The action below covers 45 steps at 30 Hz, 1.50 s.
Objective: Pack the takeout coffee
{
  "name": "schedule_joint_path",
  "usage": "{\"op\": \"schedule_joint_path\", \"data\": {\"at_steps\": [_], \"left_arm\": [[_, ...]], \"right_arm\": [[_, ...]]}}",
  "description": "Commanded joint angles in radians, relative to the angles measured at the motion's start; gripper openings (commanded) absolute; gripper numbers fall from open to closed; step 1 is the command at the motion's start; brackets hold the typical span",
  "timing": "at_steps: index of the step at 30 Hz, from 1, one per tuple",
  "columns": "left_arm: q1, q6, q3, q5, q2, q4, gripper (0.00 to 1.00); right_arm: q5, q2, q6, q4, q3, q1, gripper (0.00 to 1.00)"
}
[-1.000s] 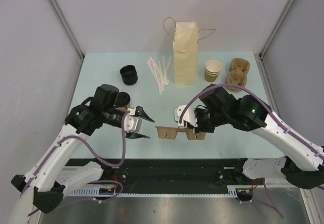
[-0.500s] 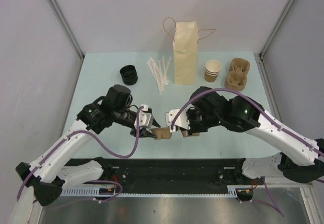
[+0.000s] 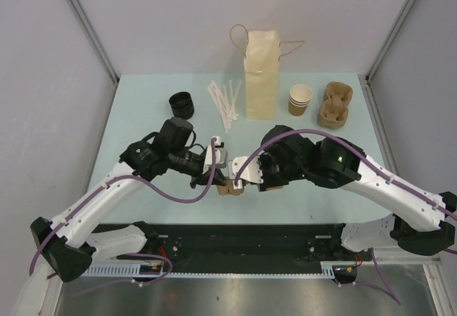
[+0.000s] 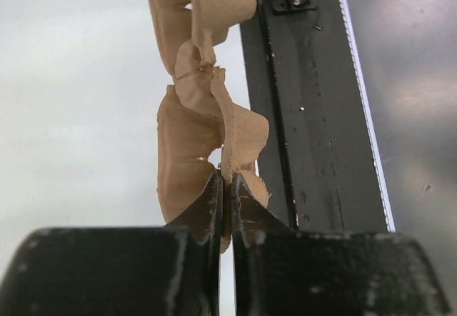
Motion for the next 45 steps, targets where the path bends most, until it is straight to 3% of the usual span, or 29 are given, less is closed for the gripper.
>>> {"op": "schedule_joint_path", "data": {"at_steps": [1, 2, 3, 5, 6, 9, 13, 16, 20, 23, 26, 36, 40, 45], "left_arm": [[-0.002, -0.102, 0.012, -0.078, -0.041, 0.056, 0.01], [0.014, -0.128, 0.007, -0.087, -0.049, 0.062, 0.0], [0.024, -0.14, 0.006, -0.087, -0.069, 0.072, 0.0], [0.07, -0.172, 0.009, -0.095, -0.086, 0.083, 0.0], [0.09, -0.18, 0.013, -0.1, -0.098, 0.083, 0.0], [0.213, -0.194, 0.055, -0.092, -0.109, 0.054, 0.0], [0.434, -0.166, 0.139, -0.112, -0.096, -0.016, 0.0], [0.596, -0.117, 0.214, -0.211, -0.061, -0.064, 0.0], [0.789, -0.09, 0.245, -0.395, -0.021, 0.014, 0.0], [0.876, -0.091, 0.221, -0.51, 0.011, 0.112, 0.0], [0.902, -0.065, 0.158, -0.628, 0.042, 0.213, 0.0], [0.919, -0.053, -0.056, -0.79, 0.203, 0.457, 0.0], [0.919, -0.044, -0.125, -0.802, 0.246, 0.545, 0.0], [0.919, -0.07, -0.165, -0.767, 0.31, 0.527, 0.03]], "right_arm": [[0.085, -0.005, 0.018, 0.06, 0.033, 0.002, 0.11], [0.092, -0.007, 0.03, 0.067, 0.034, -0.001, 0.2], [0.099, -0.008, 0.035, 0.072, 0.036, -0.004, 0.44], [0.119, -0.016, 0.052, 0.092, 0.05, -0.016, 0.65], [0.123, -0.017, 0.061, 0.1, 0.059, -0.022, 0.82], [0.123, -0.023, 0.098, 0.123, 0.102, -0.07, 1.0], [0.116, -0.036, 0.129, 0.141, 0.131, -0.125, 1.0], [0.122, -0.049, 0.144, 0.152, 0.122, -0.157, 1.0], [0.129, -0.066, 0.167, 0.173, 0.102, -0.188, 0.99], [0.126, -0.082, 0.182, 0.184, 0.087, -0.211, 1.0], [0.125, -0.092, 0.191, 0.184, 0.074, -0.225, 1.0], [0.117, -0.12, 0.199, 0.175, 0.056, -0.265, 1.0], [0.1, -0.141, 0.202, 0.18, 0.022, -0.28, 1.0], [0.088, -0.155, 0.218, 0.181, 0.021, -0.299, 1.0]]}}
